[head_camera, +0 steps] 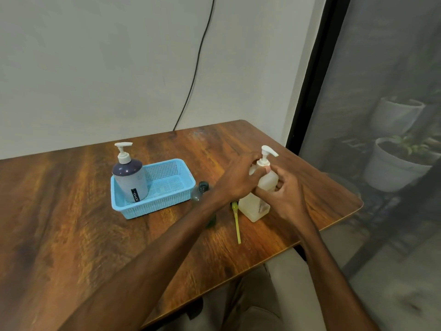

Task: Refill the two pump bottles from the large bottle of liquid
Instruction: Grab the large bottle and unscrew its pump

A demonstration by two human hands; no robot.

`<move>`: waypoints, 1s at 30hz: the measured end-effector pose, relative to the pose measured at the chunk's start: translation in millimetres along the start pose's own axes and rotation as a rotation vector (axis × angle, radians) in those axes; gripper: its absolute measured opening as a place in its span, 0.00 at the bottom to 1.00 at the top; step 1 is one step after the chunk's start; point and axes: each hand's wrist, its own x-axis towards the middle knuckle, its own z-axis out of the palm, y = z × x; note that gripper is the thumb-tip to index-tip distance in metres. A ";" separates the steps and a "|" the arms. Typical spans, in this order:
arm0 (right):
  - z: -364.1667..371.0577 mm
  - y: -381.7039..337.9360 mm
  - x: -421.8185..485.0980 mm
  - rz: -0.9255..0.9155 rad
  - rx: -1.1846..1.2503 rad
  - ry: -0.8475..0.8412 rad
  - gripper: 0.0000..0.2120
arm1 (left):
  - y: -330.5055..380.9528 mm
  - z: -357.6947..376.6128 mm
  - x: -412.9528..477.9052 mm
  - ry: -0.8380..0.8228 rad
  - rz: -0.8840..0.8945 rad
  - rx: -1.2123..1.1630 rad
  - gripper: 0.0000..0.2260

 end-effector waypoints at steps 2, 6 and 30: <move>1.9 2.2 -1.9 -0.017 0.006 0.028 0.29 | -3.4 3.8 1.3 0.035 0.015 -0.003 0.12; 4.7 3.6 -3.2 -0.019 -0.008 0.069 0.25 | -5.4 9.7 0.6 0.120 0.036 -0.028 0.08; 12.1 8.0 -8.9 0.116 0.006 0.139 0.40 | 7.9 48.4 16.4 0.542 -0.269 0.004 0.23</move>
